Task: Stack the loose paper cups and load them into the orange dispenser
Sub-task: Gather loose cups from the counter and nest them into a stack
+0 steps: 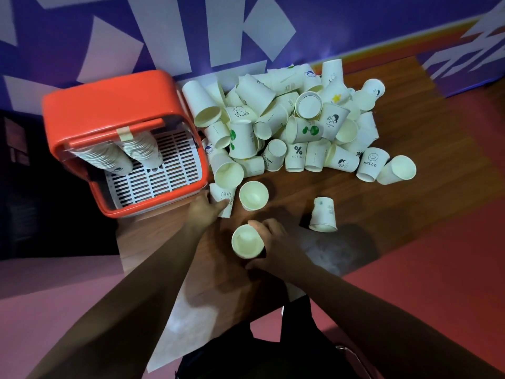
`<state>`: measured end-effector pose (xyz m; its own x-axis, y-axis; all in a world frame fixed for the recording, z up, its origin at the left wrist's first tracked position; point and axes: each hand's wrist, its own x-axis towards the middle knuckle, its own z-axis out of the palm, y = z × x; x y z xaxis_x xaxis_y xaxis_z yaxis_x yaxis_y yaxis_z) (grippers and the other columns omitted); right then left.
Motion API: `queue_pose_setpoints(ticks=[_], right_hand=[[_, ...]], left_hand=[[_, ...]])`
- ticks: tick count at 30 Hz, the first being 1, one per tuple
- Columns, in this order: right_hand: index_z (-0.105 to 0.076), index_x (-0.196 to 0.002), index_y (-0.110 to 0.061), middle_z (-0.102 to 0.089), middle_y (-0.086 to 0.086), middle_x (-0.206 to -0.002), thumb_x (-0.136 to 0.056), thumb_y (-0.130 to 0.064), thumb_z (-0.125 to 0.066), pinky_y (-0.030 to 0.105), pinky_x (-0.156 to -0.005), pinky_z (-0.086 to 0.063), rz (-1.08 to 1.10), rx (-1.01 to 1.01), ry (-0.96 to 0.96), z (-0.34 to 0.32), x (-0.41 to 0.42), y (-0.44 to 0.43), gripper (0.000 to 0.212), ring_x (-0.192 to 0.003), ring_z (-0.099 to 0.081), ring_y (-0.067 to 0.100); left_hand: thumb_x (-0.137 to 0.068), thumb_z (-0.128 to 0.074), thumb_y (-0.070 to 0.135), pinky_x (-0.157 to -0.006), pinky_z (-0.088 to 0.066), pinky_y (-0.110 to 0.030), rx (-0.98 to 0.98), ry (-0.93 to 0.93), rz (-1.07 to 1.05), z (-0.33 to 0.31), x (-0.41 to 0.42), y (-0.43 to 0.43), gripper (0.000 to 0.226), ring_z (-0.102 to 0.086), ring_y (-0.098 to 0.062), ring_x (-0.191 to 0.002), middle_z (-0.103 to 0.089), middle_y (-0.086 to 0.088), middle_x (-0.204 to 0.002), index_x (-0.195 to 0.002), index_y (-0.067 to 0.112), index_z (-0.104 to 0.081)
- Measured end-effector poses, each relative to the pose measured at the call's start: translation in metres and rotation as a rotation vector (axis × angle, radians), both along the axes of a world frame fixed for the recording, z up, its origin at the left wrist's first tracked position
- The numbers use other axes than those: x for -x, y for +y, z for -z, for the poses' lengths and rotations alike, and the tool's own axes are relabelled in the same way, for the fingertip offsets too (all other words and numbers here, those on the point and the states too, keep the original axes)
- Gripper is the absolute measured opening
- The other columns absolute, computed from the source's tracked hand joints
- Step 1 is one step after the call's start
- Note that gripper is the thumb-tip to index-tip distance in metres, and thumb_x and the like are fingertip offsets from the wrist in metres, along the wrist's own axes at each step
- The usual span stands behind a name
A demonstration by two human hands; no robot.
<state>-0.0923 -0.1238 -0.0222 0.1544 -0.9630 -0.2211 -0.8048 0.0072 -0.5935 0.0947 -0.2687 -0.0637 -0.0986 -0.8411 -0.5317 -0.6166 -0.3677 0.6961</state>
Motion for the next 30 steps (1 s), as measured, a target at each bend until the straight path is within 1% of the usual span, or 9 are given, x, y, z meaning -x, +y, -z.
queue_pose_setpoints(ticks=[2,5,8,12,14,18,22,26,30], right_hand=[[-0.034,-0.148,-0.018,-0.041,0.004,-0.132,-0.061,-0.056,-0.082,0.033,-0.108,-0.037,0.000,0.001,-0.021,-0.004,0.008,0.001,0.106,-0.126,-0.041,0.020],[-0.045,-0.138,-0.018,-0.045,0.002,-0.126,-0.075,-0.059,-0.070,0.032,-0.099,-0.041,0.265,0.078,-0.048,-0.013,0.036,0.002,0.079,-0.118,-0.047,0.018],[-0.052,-0.123,0.000,-0.052,0.020,-0.112,-0.078,-0.044,-0.061,0.043,-0.088,-0.046,0.547,0.234,0.260,-0.001,0.083,0.004,0.063,-0.100,-0.053,0.037],[-0.040,-0.132,0.003,-0.049,0.030,-0.119,-0.080,-0.038,-0.071,0.049,-0.091,-0.043,0.767,-0.179,0.409,0.015,0.130,0.003,0.074,-0.110,-0.050,0.047],[-0.034,-0.135,0.003,-0.050,0.030,-0.126,-0.083,-0.034,-0.068,0.046,-0.094,-0.042,0.776,-0.310,0.334,0.023,0.142,0.002,0.073,-0.116,-0.049,0.045],[-0.035,-0.124,0.003,-0.057,0.030,-0.118,-0.083,-0.025,-0.067,0.040,-0.078,-0.047,0.720,-0.306,0.173,0.024,0.147,0.000,0.059,-0.104,-0.059,0.045],[-0.036,-0.120,-0.006,-0.058,0.021,-0.115,-0.079,-0.029,-0.072,0.027,-0.060,-0.042,0.635,-0.296,0.047,0.007,0.143,0.001,0.060,-0.096,-0.062,0.036],[-0.038,-0.119,-0.015,-0.056,0.010,-0.113,-0.076,-0.033,-0.073,0.025,-0.053,-0.039,0.546,-0.298,-0.051,-0.016,0.137,-0.006,0.059,-0.088,-0.059,0.024],[-0.044,-0.120,-0.016,-0.051,0.004,-0.115,-0.075,-0.031,-0.074,0.030,-0.070,-0.042,0.474,-0.176,-0.154,-0.042,0.127,-0.021,0.056,-0.098,-0.053,0.022]], left_hand=[[-0.084,-0.078,0.033,-0.096,-0.052,-0.040,-0.017,0.066,-0.040,-0.003,-0.007,0.008,0.060,-0.064,-0.024,-0.114,-0.066,-0.007,-0.128,-0.135,0.011,-0.056],[-0.087,-0.076,0.027,-0.087,-0.053,-0.034,-0.043,0.142,-0.124,-0.009,-0.016,0.025,0.053,-0.065,-0.020,-0.106,-0.065,-0.002,-0.120,-0.132,0.011,-0.054],[-0.089,-0.073,0.025,-0.078,-0.055,-0.031,-0.098,0.219,-0.215,-0.013,-0.023,0.042,0.051,-0.066,-0.019,-0.100,-0.064,-0.004,-0.121,-0.132,0.011,-0.050],[-0.094,-0.067,0.023,-0.065,-0.053,-0.023,-0.130,0.257,-0.278,-0.024,-0.021,0.065,0.045,-0.066,-0.014,-0.094,-0.063,-0.005,-0.120,-0.132,0.016,-0.046],[-0.094,-0.067,0.021,-0.068,-0.055,-0.026,-0.126,0.298,-0.331,-0.031,-0.017,0.077,0.044,-0.067,-0.017,-0.096,-0.062,-0.008,-0.121,-0.131,0.016,-0.044],[-0.084,-0.075,0.028,-0.074,-0.057,-0.037,-0.036,0.397,-0.552,-0.047,-0.012,0.102,0.056,-0.067,-0.028,-0.101,-0.063,-0.014,-0.118,-0.125,0.008,-0.043],[-0.079,-0.070,0.027,-0.066,-0.054,-0.031,0.186,0.509,-0.730,-0.073,0.001,0.117,0.056,-0.065,-0.023,-0.098,-0.063,-0.010,-0.111,-0.122,0.011,-0.038],[-0.075,-0.078,0.026,-0.081,-0.057,-0.034,0.284,0.619,-0.580,-0.087,0.021,0.127,0.067,-0.063,-0.021,-0.108,-0.061,-0.010,-0.120,-0.131,0.022,-0.040],[-0.074,-0.083,0.016,-0.100,-0.052,-0.046,0.256,0.541,-0.313,-0.079,0.029,0.137,0.075,-0.059,-0.026,-0.120,-0.060,-0.006,-0.131,-0.138,0.031,-0.048]])
